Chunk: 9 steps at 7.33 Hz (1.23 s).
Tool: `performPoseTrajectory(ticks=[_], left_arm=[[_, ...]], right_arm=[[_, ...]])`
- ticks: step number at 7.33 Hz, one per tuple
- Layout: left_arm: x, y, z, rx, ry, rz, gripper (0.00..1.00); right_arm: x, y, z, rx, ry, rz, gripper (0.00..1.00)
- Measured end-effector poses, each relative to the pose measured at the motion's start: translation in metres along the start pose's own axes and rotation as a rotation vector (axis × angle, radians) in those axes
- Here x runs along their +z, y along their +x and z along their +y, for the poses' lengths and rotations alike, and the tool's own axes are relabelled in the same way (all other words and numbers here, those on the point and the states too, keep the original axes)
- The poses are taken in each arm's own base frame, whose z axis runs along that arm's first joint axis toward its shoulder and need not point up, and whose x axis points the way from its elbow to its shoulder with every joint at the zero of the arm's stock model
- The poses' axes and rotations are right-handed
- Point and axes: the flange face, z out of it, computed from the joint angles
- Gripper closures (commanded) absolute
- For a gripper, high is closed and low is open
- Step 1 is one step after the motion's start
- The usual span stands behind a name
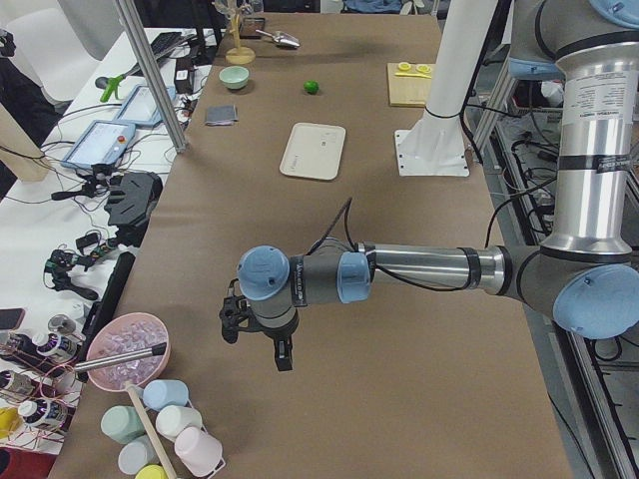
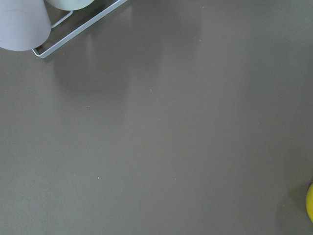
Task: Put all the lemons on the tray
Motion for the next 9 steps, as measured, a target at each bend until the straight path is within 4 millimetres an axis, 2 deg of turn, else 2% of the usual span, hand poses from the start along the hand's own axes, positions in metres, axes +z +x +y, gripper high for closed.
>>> performPoseTrajectory(ticks=[3, 4, 5, 6, 7, 9], left_arm=[[0.002, 0.000, 0.000, -0.003, -0.005, 0.003, 0.03], [0.001, 0.003, -0.001, -0.002, -0.007, 0.010, 0.03], [0.001, 0.012, -0.006, 0.010, -0.010, 0.012, 0.03], [0.004, 0.030, -0.016, 0.034, -0.018, 0.008, 0.03], [0.008, 0.058, -0.029, 0.048, -0.028, 0.004, 0.03], [0.028, 0.126, -0.044, 0.051, -0.058, -0.015, 0.03]], right_arm=[[-0.003, -0.007, 0.001, -0.001, 0.002, -0.015, 0.00], [-0.001, -0.018, 0.001, -0.005, -0.008, -0.046, 0.00], [0.004, -0.038, 0.002, -0.012, -0.025, -0.080, 0.00], [0.007, -0.064, 0.004, -0.014, -0.039, -0.096, 0.00], [0.012, -0.092, 0.008, -0.014, -0.054, -0.098, 0.00], [0.025, -0.146, 0.010, -0.035, -0.082, -0.089, 0.00]])
